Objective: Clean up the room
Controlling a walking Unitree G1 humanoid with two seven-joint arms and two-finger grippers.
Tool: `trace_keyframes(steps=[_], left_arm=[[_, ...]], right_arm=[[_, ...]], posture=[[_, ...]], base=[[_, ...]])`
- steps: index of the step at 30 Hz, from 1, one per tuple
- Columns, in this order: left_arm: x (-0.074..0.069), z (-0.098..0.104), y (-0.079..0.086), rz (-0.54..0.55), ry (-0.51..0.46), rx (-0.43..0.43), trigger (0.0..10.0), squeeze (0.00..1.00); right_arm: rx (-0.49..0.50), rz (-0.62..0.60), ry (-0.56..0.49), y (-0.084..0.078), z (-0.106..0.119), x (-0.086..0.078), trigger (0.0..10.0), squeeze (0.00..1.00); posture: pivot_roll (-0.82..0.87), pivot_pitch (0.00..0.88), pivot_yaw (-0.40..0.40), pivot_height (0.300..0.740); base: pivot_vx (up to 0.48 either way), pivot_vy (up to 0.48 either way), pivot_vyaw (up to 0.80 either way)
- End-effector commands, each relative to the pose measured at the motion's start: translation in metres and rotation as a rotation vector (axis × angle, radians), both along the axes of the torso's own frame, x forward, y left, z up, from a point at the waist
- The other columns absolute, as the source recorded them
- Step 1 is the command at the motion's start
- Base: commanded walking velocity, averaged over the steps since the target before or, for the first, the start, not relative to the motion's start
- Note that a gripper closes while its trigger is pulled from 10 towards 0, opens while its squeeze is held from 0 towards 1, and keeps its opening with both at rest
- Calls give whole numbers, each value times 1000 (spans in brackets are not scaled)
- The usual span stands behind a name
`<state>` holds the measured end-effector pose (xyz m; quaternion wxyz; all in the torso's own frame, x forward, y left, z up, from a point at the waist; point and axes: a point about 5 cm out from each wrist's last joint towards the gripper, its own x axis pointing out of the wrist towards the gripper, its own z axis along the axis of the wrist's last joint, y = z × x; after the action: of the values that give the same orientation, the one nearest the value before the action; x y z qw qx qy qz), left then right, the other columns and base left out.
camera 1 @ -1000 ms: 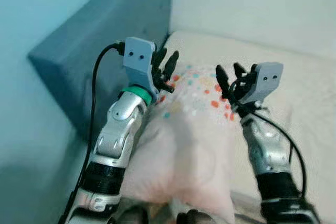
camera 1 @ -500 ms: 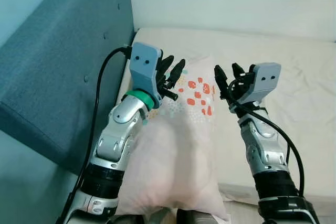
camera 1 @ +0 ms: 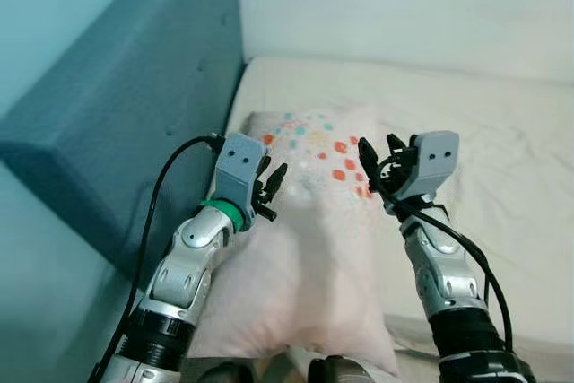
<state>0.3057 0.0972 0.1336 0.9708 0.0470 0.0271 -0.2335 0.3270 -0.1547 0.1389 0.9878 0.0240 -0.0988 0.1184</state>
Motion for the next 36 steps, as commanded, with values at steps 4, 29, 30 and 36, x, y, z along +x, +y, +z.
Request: trace_keyframes(steps=[4,29,30,36], left_arm=[[-11,-10,11,-61,53,47,10000,0],[-33,-13,12,-276,134,66,10000,0],[-33,-13,12,-279,133,68,10000,0],[-31,-8,14,-297,136,72,10000,0]], right_arm=[[-12,-15,17,-5,-5,-1,10000,0],[-60,-97,34,-35,-11,-17,10000,0],[-68,-100,34,-36,-11,-17,10000,0],[-142,-64,59,-42,-10,-22,10000,0]], posture=[[-69,45,50,708],[-96,58,70,611],[-96,58,71,606],[-90,59,69,606]], base=[[0,0,0],[0,0,0],[0,0,0],[0,0,0]])
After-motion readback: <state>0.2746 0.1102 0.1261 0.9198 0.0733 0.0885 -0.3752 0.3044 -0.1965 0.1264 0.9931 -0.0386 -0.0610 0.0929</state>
